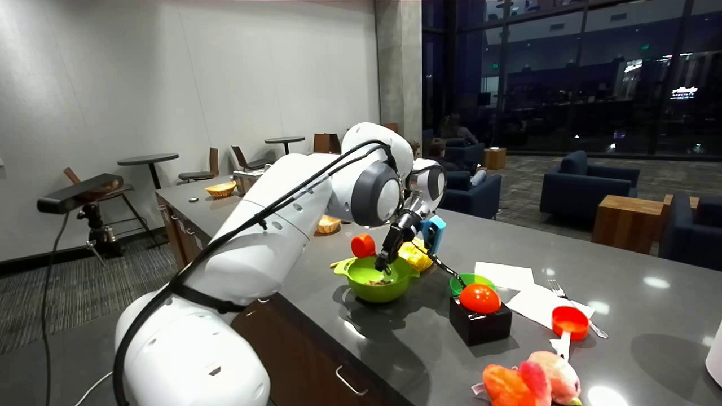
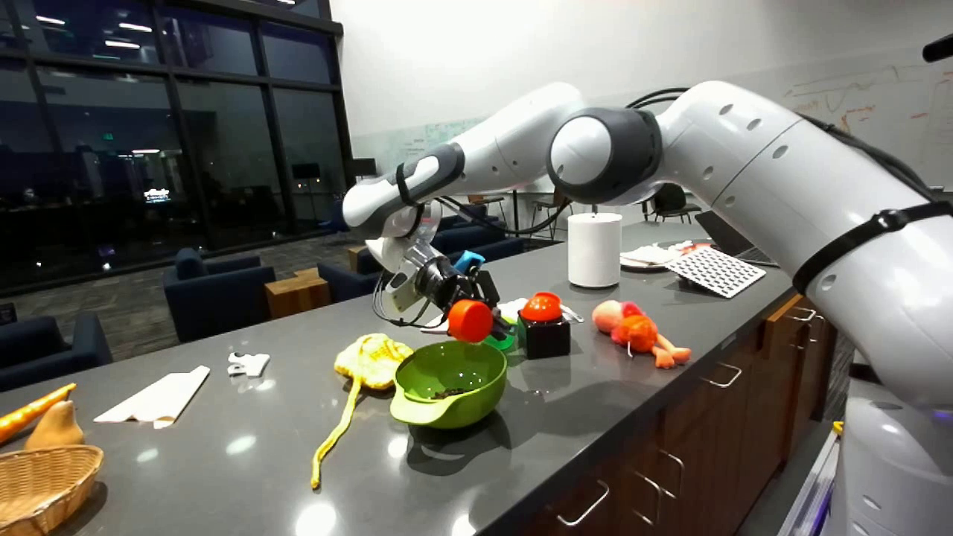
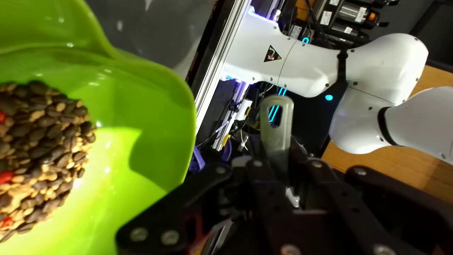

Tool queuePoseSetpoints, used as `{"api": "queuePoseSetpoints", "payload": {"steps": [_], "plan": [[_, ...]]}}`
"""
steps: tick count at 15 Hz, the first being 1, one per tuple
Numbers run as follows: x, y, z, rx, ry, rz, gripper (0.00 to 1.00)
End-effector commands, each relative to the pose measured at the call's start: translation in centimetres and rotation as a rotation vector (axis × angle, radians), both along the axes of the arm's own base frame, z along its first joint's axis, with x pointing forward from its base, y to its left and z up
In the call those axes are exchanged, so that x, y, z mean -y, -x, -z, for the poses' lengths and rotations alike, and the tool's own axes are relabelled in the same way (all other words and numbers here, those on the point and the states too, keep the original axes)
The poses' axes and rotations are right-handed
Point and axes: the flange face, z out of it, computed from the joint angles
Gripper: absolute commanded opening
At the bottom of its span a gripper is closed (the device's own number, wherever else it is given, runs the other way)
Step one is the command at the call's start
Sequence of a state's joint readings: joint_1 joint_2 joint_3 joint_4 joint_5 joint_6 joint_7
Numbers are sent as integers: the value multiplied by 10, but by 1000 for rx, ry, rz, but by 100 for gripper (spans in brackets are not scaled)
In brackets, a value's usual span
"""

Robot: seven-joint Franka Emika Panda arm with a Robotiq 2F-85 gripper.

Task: Pour the contents from the red pot into the green bowl

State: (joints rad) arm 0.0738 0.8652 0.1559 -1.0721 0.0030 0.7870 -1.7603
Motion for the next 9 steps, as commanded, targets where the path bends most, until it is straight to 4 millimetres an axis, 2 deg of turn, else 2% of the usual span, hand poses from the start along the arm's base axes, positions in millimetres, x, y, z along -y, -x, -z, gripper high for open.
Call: {"api": "queuePoseSetpoints", "payload": {"steps": [1, 9], "plan": [[0, -5, -1, -50, 36, -21, 4], [1, -6, -1, -116, 113, -55, 4]]}}
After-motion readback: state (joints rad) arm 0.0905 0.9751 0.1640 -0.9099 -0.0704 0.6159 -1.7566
